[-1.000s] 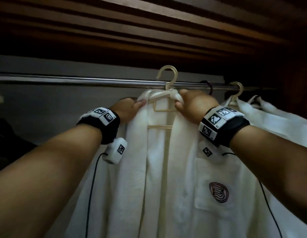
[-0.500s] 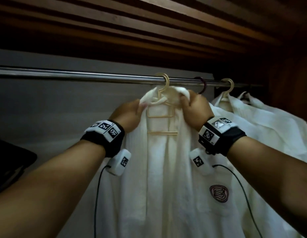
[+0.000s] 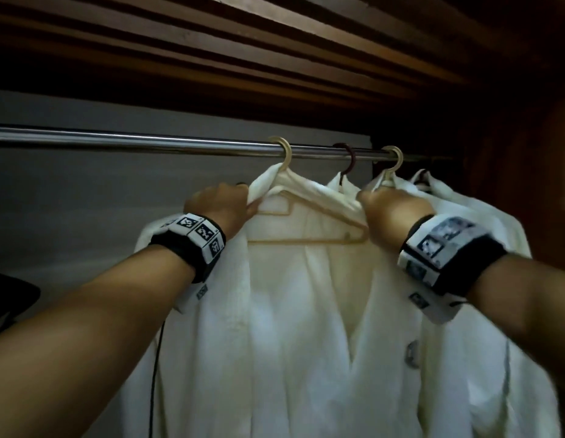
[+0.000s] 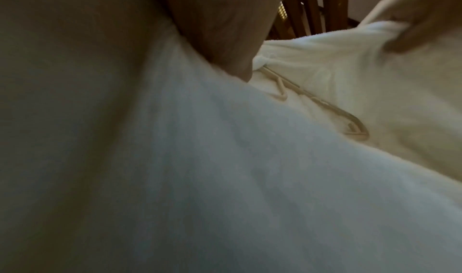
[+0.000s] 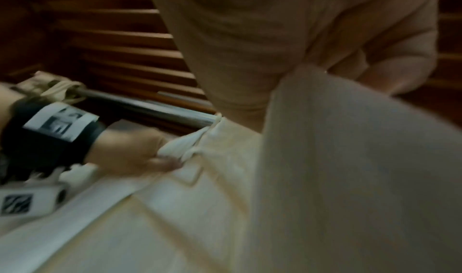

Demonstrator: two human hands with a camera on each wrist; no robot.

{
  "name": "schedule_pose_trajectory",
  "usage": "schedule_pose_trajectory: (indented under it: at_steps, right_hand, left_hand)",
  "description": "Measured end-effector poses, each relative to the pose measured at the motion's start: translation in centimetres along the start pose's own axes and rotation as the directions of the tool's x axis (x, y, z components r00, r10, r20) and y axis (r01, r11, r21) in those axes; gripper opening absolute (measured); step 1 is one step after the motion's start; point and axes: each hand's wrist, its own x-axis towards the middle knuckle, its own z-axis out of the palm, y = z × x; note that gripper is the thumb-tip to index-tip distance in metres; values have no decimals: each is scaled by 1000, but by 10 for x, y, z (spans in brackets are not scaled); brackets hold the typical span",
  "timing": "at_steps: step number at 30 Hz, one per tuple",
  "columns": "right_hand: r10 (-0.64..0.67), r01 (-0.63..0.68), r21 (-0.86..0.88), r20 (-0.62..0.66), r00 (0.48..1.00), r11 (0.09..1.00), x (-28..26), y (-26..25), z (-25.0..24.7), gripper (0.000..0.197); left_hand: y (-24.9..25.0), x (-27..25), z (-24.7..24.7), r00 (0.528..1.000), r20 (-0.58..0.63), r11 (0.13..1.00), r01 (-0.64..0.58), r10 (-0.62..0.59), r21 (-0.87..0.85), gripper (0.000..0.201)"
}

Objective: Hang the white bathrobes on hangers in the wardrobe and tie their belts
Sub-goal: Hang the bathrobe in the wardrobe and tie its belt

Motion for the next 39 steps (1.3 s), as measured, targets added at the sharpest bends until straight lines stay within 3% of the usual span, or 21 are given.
schedule_pose_trajectory:
  at_steps: [3,5,7,9,10,11,13,15,17,20,26,29,31,33,37,39]
  right_hand:
    - [57,-57,-14,-27,998,998,-10,16,-41,22]
    - [-44,45,38,-31,999,998,-31,4,-45,21]
    - [-223,189,241,125,967,952,-59,-20,-33,30]
    - [-321,165,422,330,888,891,-77,-40,-11,39]
    - [-324,165,415,348,880,895,-76,-45,-2,48]
    - [-312,188,406,266,912,895,-69,-48,5,48]
    - [-196,217,413,-95,976,885,-49,-53,10,42]
    - [-57,191,401,-323,945,896,-24,-60,9,51]
    - [-12,115,423,-238,971,899,1,-67,10,65]
    - [15,-7,509,-11,1000,861,27,-75,15,67]
    - [-9,28,383,-51,999,923,35,-73,20,47]
    - [-26,32,455,-21,999,890,35,-68,17,57]
    - [-4,9,495,-11,1000,869,37,-71,18,64]
    - [25,-13,511,-16,1000,860,38,-75,16,65]
    - [26,-7,478,-32,999,878,36,-75,6,30]
    - [-7,22,463,-35,999,886,35,-74,3,20]
  left_hand:
    - [-3,0,-4,1000,-17,998,1,1,67,41]
    - [-2,-2,-5,1000,-2,998,-6,7,68,41]
    - [-2,-3,-5,999,40,1000,-21,22,-14,42]
    - [-6,-7,-5,994,76,990,-67,76,-123,42]
    - [-9,-8,-6,990,96,983,-89,106,-162,44]
    - [-12,-10,-8,984,124,976,-105,130,-192,46]
    - [-15,-14,-13,972,168,963,-122,165,-242,50]
    - [-17,-19,-17,969,177,957,-126,175,-260,49]
    - [-21,-22,-13,971,155,957,-137,181,-257,49]
    - [-29,-28,-9,981,101,951,-130,164,-281,48]
    - [-42,-10,-26,996,75,991,-38,48,-130,36]
    - [-37,-9,-28,986,-150,969,-110,78,-220,42]
    - [-19,-19,-27,993,-68,974,-112,101,-197,57]
    - [-5,-23,-21,994,80,993,-73,80,-95,56]
    - [-8,-7,-25,998,52,997,39,-36,-64,32]
    - [-10,0,-29,995,101,999,-4,9,-51,23]
